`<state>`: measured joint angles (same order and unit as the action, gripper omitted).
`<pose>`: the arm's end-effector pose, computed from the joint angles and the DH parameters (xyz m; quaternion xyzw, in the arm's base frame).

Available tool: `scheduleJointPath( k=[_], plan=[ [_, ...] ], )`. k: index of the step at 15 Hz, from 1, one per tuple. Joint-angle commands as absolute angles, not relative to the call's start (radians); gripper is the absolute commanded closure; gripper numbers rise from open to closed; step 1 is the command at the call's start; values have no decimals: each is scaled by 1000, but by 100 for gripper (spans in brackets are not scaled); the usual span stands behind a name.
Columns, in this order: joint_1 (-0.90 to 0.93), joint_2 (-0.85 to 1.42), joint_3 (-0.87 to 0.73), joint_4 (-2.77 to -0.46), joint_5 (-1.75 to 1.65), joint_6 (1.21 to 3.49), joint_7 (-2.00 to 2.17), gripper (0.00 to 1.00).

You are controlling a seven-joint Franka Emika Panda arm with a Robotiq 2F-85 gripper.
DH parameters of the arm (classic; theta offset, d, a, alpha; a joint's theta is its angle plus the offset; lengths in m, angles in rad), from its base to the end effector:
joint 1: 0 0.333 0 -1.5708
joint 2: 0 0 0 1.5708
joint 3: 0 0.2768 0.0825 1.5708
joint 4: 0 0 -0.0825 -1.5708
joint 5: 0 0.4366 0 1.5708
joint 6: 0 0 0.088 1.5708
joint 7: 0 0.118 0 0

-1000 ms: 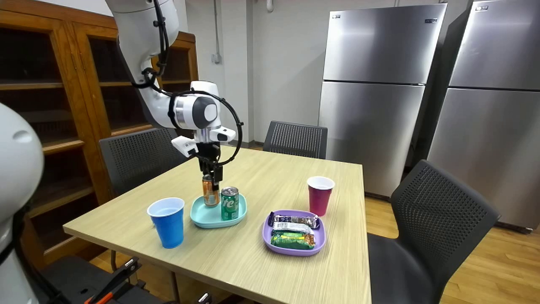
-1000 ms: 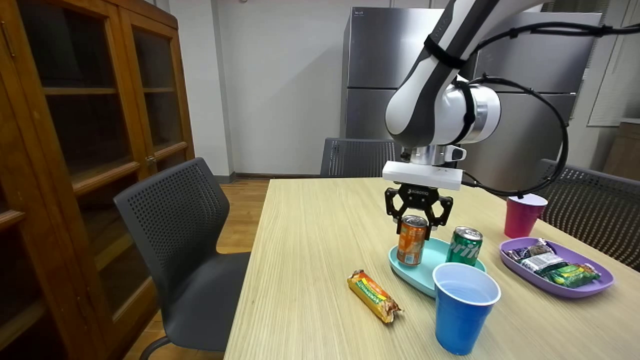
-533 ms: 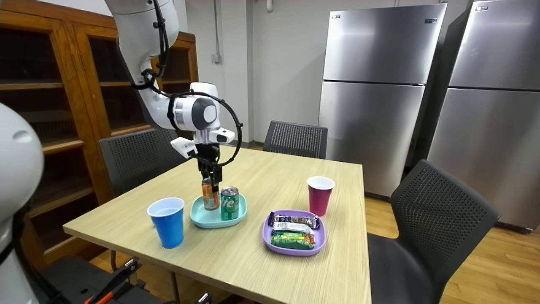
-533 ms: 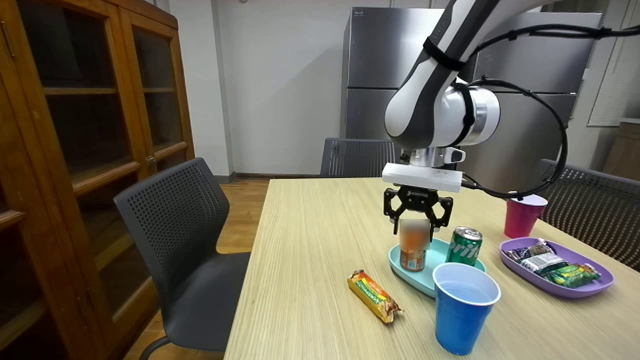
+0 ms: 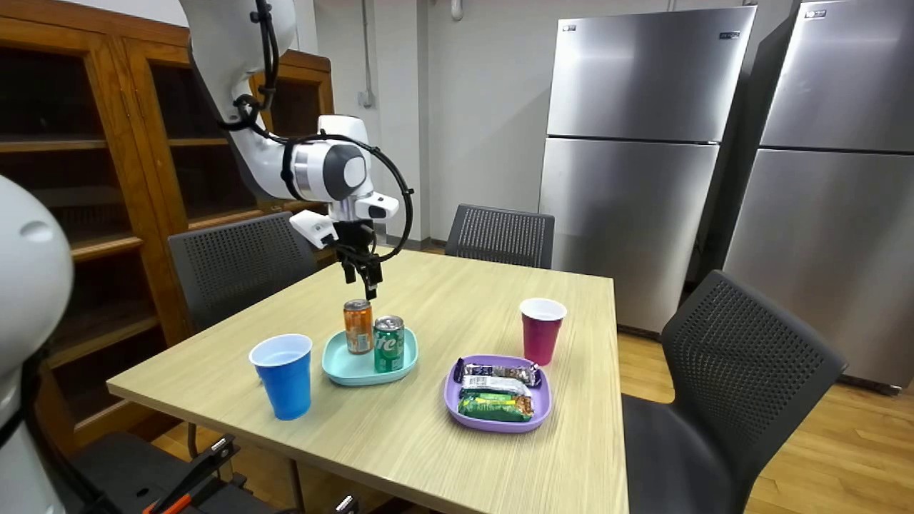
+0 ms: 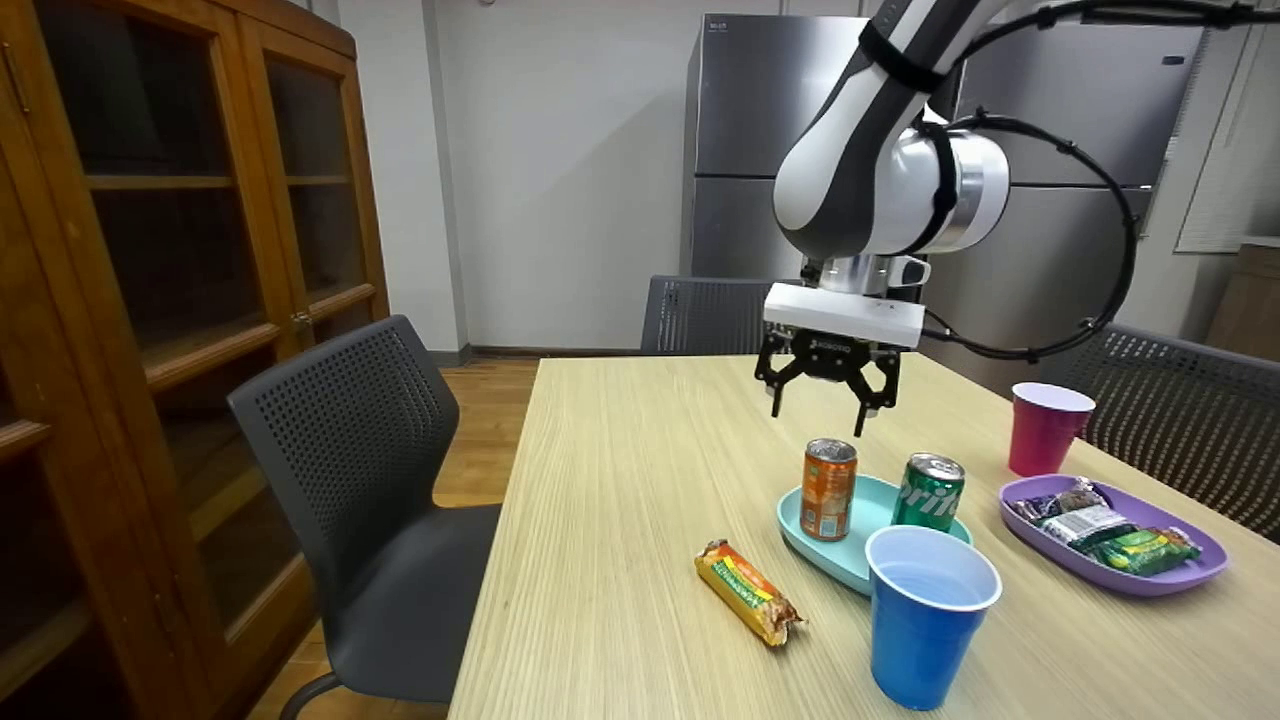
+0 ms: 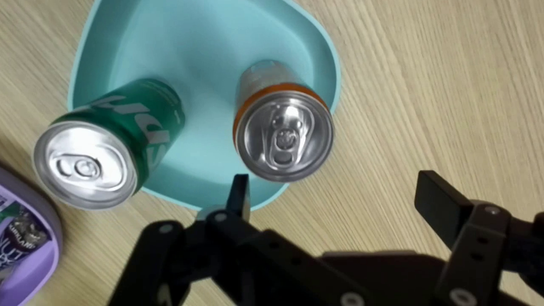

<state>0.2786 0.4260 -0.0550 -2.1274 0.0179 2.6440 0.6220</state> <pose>0.5844 0.1307 0.1244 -0.9782 0.2023 -0.0444 0.0127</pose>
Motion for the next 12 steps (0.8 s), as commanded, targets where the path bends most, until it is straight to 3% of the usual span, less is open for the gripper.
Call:
scheduleJointPath(
  k=[1,12],
  plan=[
    [244,354,-34,-2165,22,2664,559,0],
    [241,376,30,-2132,-3,2682,297,0]
  ],
)
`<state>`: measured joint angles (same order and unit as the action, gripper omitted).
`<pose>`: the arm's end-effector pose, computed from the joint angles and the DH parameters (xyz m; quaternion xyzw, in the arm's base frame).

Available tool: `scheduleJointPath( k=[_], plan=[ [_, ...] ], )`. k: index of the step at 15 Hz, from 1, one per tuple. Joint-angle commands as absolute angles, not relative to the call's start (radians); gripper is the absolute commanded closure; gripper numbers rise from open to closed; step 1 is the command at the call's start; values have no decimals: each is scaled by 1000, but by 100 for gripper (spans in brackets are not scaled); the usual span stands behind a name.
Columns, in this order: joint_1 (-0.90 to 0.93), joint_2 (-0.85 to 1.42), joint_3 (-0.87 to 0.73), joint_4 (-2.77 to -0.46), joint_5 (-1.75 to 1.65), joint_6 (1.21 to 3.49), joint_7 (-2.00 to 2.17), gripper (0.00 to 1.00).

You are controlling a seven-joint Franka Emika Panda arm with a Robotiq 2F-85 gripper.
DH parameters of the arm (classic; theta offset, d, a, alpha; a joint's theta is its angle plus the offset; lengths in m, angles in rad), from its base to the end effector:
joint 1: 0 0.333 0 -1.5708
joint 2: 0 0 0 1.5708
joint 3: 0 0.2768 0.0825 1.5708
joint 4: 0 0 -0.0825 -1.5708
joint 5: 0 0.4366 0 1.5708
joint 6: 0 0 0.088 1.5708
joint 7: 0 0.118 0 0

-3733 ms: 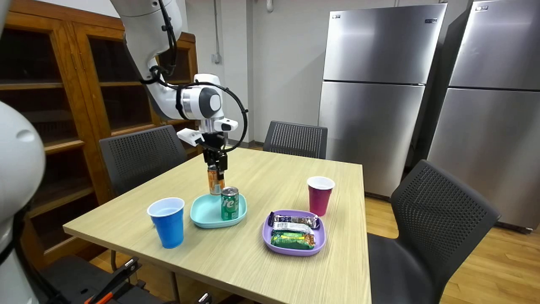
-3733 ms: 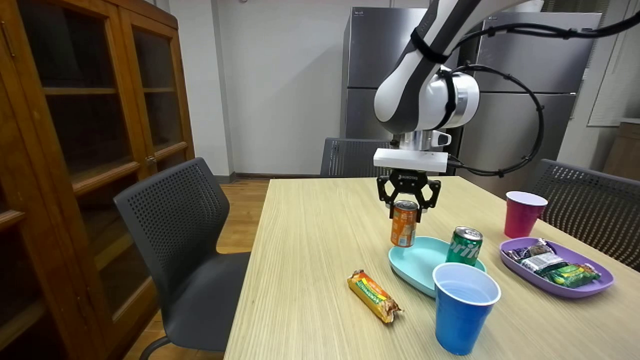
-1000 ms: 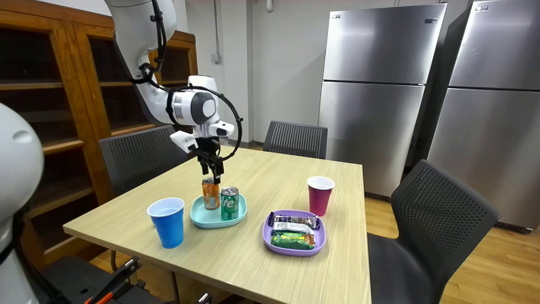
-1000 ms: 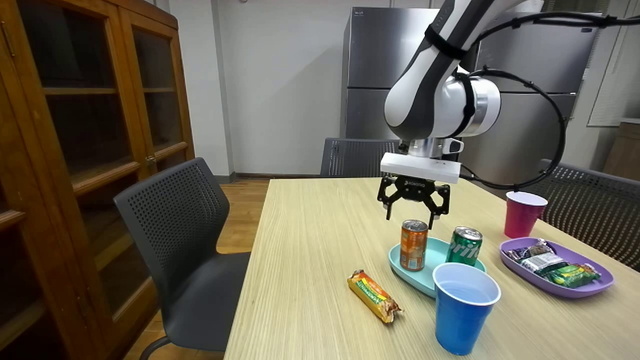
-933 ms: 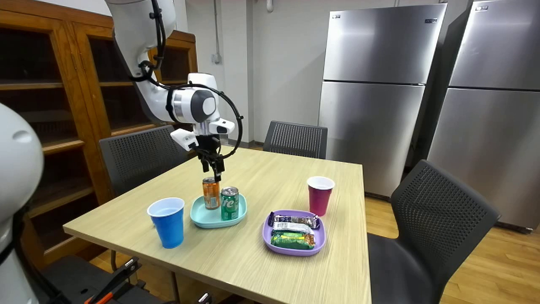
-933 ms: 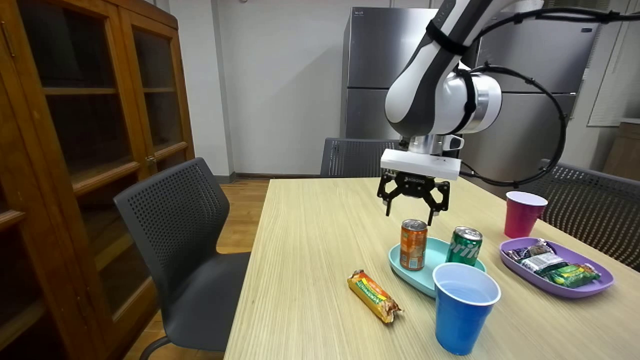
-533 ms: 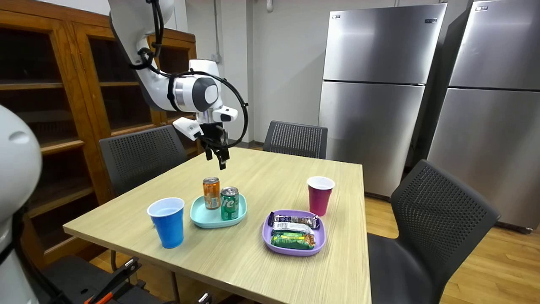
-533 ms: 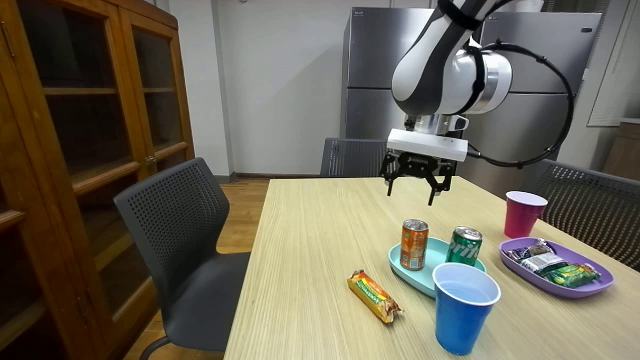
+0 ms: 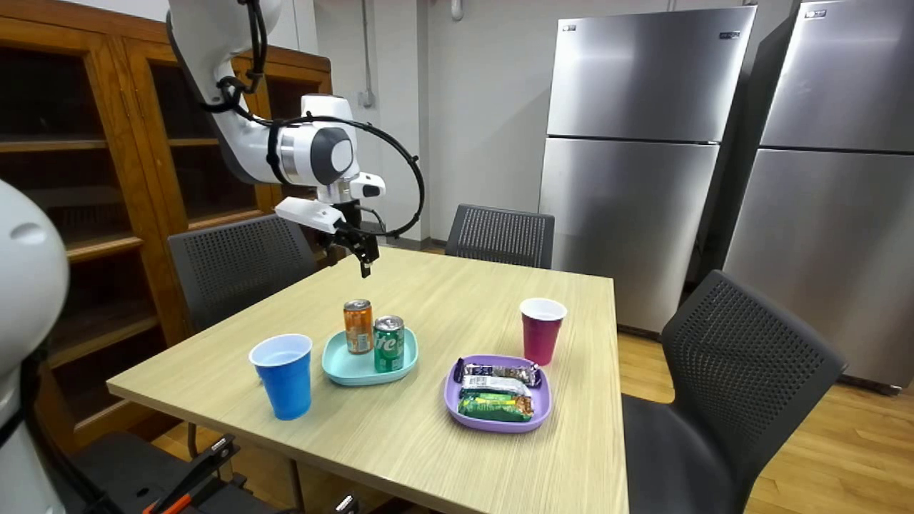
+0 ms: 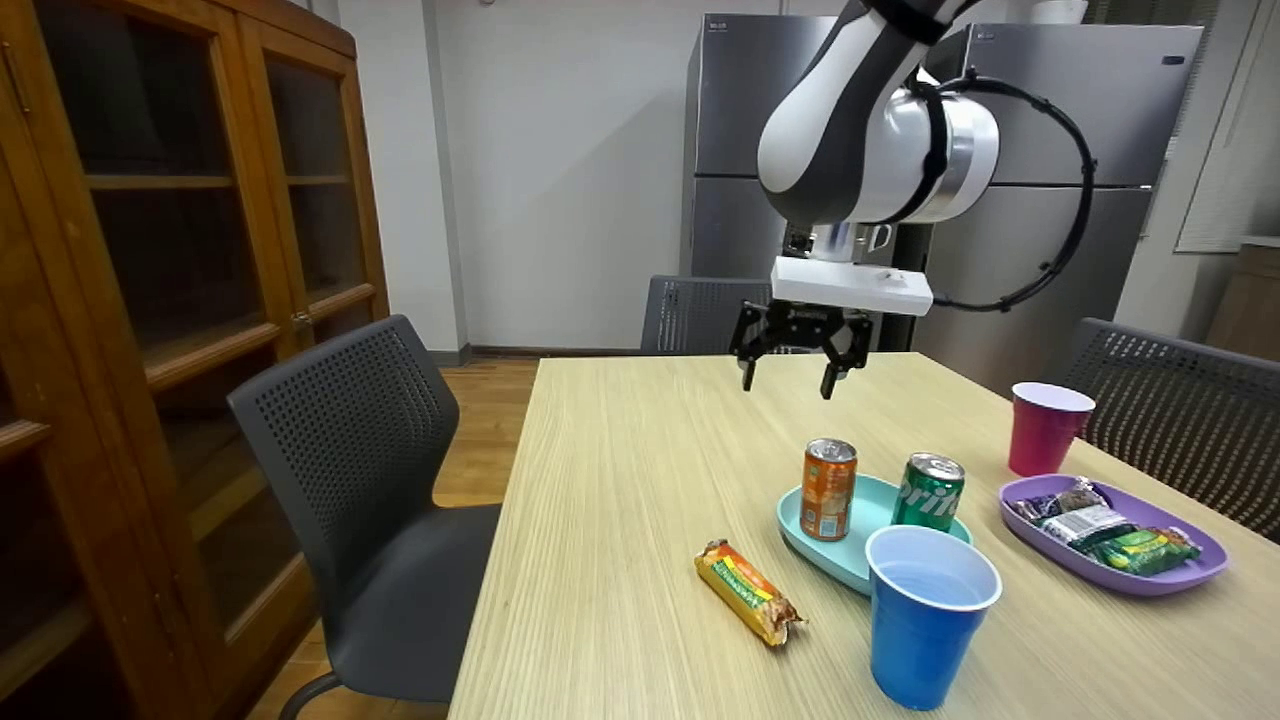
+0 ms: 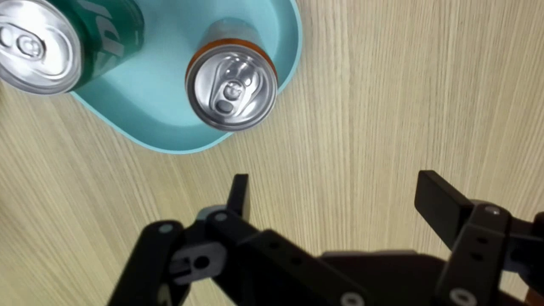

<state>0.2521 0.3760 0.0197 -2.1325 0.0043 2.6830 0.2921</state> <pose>0.5879 0.1642 0.1561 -0.9961 0.0130 -0.0824 0.0287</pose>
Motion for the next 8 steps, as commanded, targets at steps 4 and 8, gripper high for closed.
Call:
scheduleJointPath(
  k=[4,8],
  plan=[
    [238,376,37,-2132,-3,2681,272,0],
    [237,376,38,-2132,-3,2681,268,0]
  ],
)
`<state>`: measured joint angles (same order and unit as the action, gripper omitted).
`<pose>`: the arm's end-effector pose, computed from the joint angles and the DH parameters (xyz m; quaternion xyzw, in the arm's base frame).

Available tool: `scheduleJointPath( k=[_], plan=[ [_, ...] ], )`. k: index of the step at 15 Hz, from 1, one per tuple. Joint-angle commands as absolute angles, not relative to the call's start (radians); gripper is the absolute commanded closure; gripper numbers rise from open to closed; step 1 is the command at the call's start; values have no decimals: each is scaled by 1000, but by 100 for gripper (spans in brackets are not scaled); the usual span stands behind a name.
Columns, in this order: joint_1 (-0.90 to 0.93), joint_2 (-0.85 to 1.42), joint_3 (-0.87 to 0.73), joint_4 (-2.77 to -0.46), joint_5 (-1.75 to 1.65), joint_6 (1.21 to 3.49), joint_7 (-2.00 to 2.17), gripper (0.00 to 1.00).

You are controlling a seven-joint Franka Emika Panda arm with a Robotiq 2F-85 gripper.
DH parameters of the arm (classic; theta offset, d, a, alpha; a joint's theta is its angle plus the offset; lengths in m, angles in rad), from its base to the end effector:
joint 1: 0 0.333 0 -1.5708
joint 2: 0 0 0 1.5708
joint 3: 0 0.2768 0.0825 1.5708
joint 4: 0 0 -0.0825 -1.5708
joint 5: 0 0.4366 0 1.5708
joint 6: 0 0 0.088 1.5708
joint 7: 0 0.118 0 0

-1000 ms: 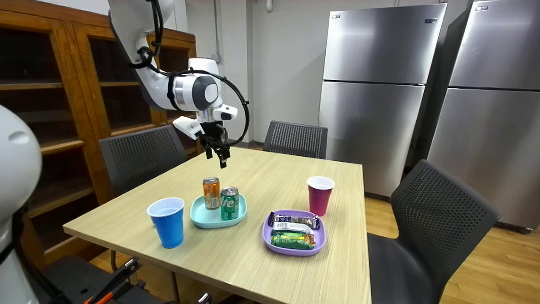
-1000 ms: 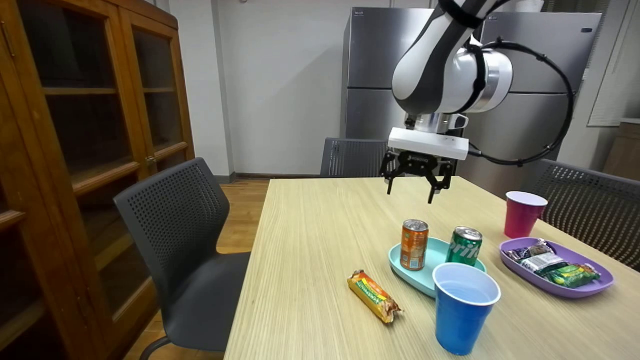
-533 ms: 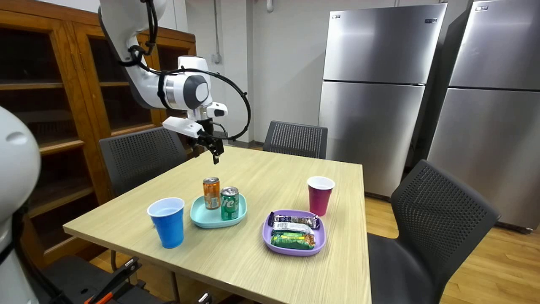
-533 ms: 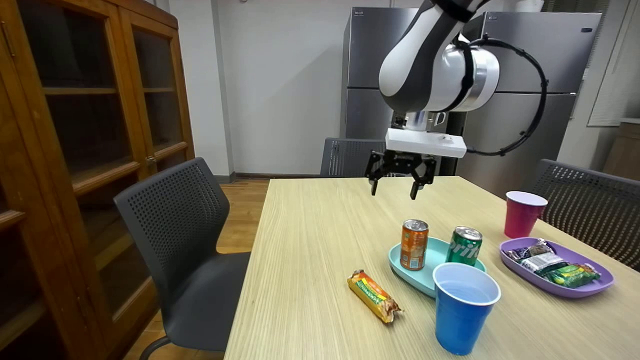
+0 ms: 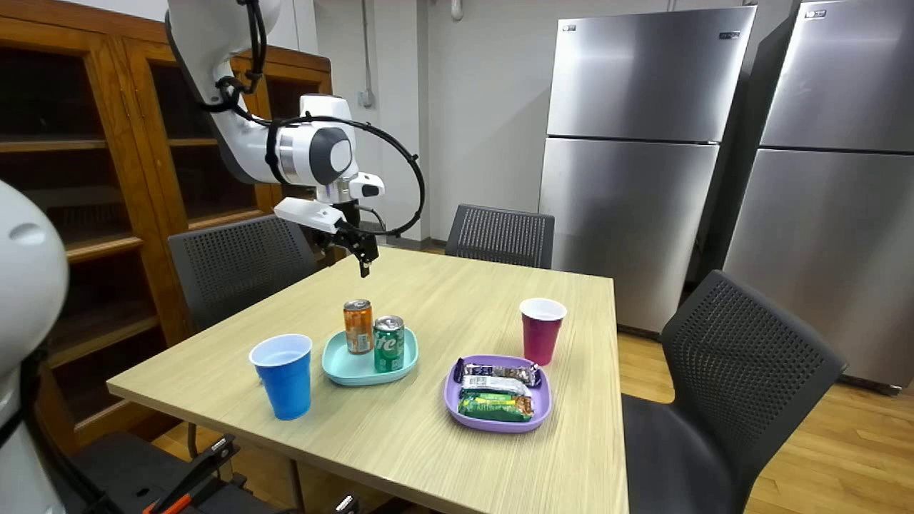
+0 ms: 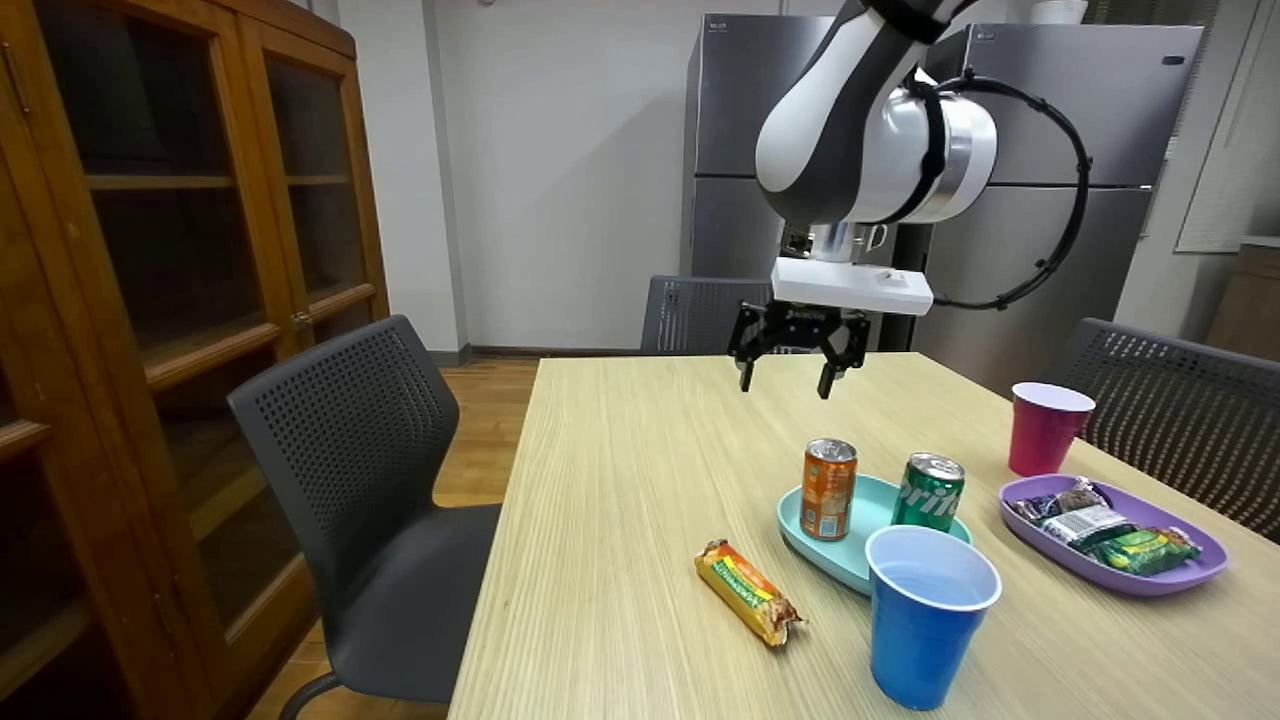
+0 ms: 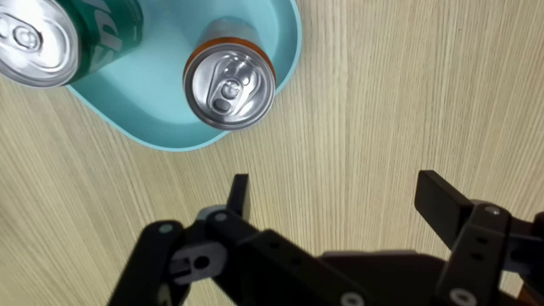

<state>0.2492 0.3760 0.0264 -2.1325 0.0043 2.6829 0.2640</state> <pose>0.5872 0.1666 0.1561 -0.9962 -0.0026 -0.0824 0.0289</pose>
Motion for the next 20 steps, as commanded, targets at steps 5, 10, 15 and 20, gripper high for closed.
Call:
scheduleJointPath(
  k=[5,10,15,20],
  plan=[
    [238,365,53,-2138,-9,2680,235,0],
    [302,311,44,-2168,-137,2658,250,0],
    [318,297,95,-2195,-158,2653,218,0],
    [323,313,121,-2237,-157,2686,225,0]
  ],
)
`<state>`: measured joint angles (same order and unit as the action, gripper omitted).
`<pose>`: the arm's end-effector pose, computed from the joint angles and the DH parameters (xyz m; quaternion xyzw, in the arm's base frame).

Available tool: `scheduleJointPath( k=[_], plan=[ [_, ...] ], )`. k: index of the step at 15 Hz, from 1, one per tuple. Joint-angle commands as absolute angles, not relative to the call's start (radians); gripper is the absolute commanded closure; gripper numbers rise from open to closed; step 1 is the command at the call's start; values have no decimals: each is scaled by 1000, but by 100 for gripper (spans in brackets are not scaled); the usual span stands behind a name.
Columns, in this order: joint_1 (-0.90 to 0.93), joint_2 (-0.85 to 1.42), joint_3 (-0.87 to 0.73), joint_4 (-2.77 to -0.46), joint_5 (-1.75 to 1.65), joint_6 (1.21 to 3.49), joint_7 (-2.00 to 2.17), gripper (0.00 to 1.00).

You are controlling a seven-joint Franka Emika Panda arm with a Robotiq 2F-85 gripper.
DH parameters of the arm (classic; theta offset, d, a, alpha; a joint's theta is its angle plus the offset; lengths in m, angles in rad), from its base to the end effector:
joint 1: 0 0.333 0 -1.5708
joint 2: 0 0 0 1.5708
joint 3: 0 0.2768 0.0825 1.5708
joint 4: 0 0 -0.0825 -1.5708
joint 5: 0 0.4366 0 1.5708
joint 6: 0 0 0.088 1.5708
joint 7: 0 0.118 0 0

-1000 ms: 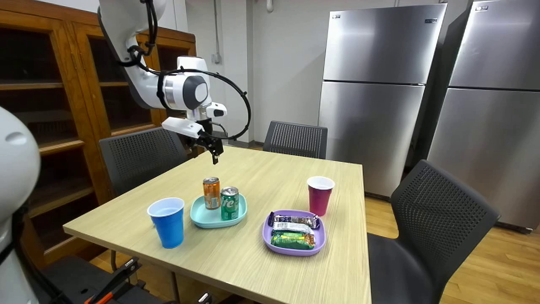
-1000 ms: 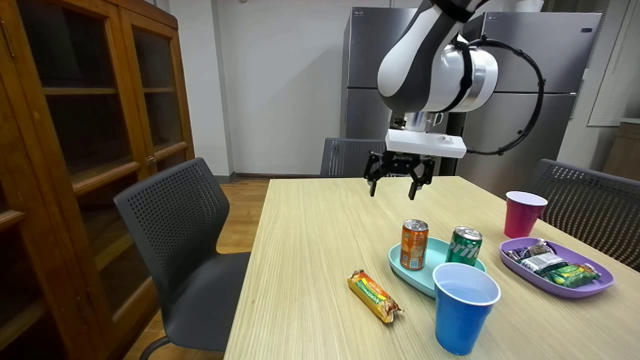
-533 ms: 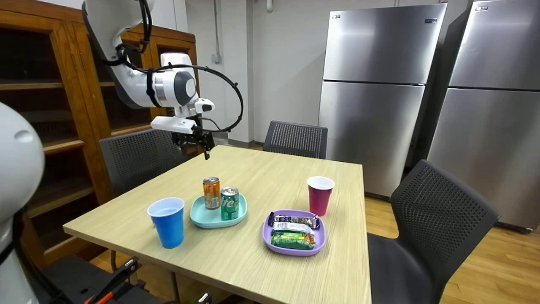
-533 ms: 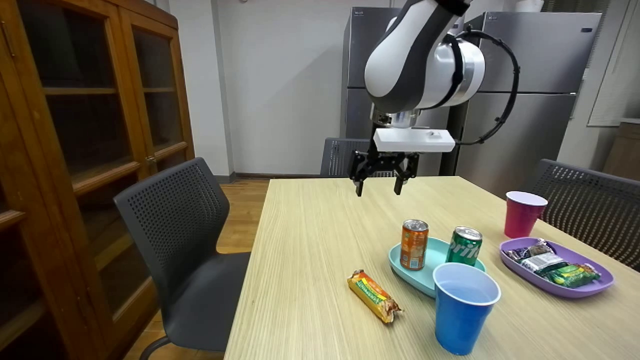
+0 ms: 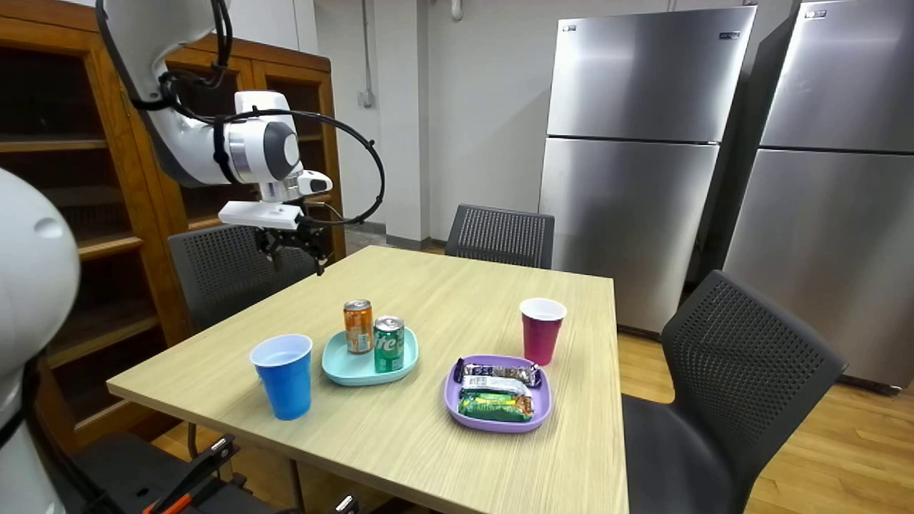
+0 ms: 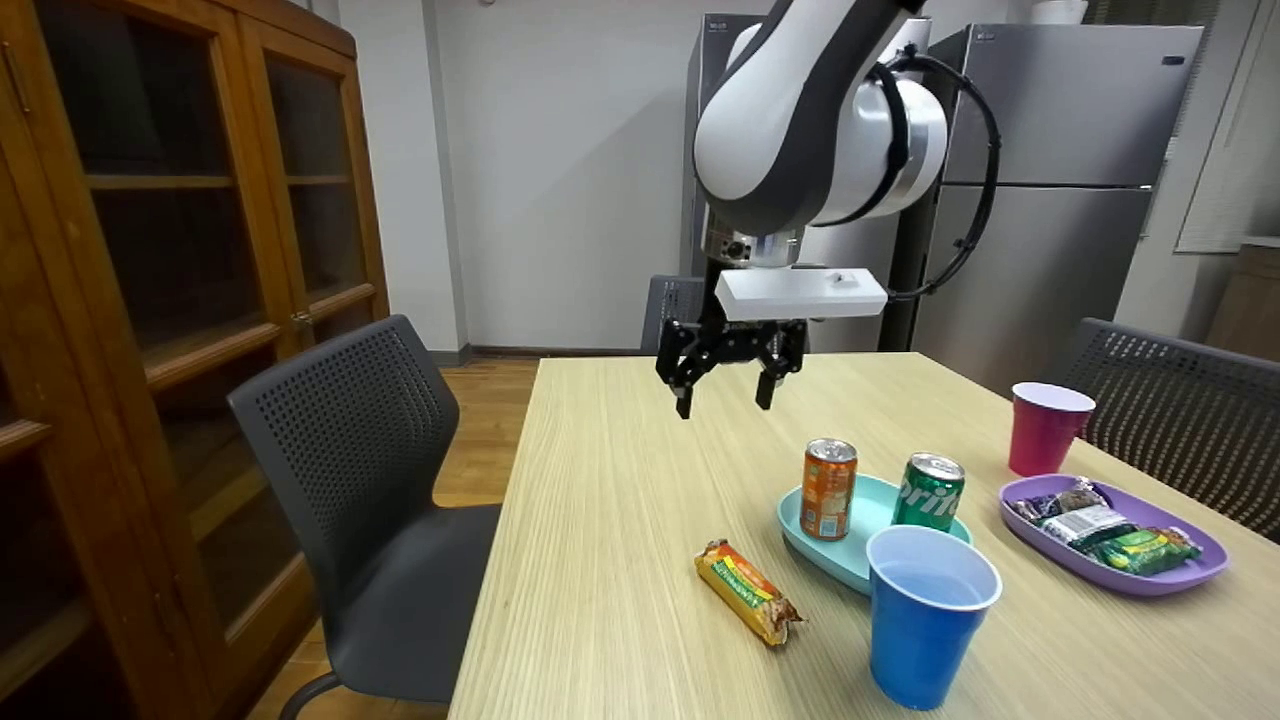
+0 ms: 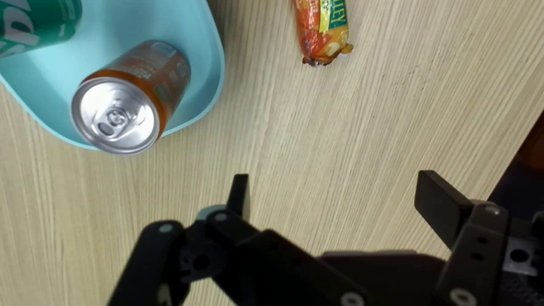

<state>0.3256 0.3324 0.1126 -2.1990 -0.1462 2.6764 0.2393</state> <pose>0.5318 0.2566 0.1544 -0.9846 -0.1568 -0.0765 0.0063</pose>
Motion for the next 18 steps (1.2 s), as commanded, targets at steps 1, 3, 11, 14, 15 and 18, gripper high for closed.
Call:
scheduleJointPath(
  k=[1,3,11,14,15,18],
  plan=[
    [323,316,121,-2247,-159,2693,228,0],
    [322,329,118,-2264,-161,2709,229,0],
    [325,437,106,-2288,-145,2804,228,0],
    [339,486,92,-2279,-144,2839,233,0],
    [346,498,85,-2276,-145,2846,240,0],
    [354,525,84,-2275,-138,2864,236,0]
  ],
)
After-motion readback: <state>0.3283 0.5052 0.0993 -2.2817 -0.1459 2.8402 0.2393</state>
